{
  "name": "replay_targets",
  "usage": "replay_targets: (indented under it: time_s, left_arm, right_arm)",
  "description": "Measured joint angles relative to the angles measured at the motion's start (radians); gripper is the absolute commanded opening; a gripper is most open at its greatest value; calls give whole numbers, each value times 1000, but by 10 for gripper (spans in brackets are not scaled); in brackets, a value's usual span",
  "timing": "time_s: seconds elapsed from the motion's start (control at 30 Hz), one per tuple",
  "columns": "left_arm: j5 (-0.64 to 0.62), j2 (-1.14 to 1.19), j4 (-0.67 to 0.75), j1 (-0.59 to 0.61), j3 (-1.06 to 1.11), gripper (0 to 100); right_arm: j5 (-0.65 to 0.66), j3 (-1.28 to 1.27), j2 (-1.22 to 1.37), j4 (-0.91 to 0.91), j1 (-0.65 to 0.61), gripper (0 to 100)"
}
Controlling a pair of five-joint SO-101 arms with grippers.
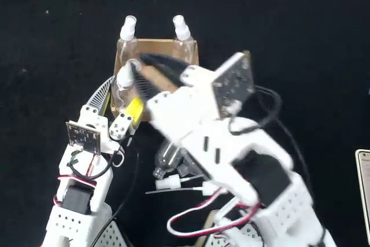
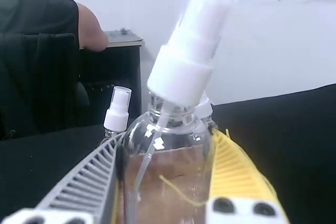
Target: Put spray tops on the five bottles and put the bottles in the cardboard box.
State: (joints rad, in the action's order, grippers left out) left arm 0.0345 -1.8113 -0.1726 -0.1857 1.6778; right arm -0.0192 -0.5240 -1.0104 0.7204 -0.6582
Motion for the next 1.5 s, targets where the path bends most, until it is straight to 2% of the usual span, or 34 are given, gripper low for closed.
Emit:
replay_targets:
  time_s: [0.13, 0.33, 0.43, 0.57, 0.83, 1.07, 1.3, 1.5]
  left_arm:
    - [0, 0, 29, 5, 0, 30]
    - [0, 0, 221, 149, 0, 30]
    - [0, 0, 288, 204, 0, 30]
    - [0, 0, 370, 218, 0, 30]
    - [0, 43, 397, 219, -2, 30]
    - [0, 350, 436, 166, -126, 30]
    - [0, 723, 761, 91, -147, 30]
    - [0, 1017, 961, 74, -176, 30]
  right_arm:
    - [38, -114, -103, 68, 166, 32]
    - [43, -411, -279, 74, 334, 32]
    - [43, -571, -367, 44, 362, 32]
    - [43, -746, -473, -71, 427, 32]
    - [43, -927, -600, -123, 488, 32]
    - [43, -942, -646, -126, 491, 32]
    - [43, -965, -654, -138, 491, 32]
    - [46, -990, -654, -152, 491, 32]
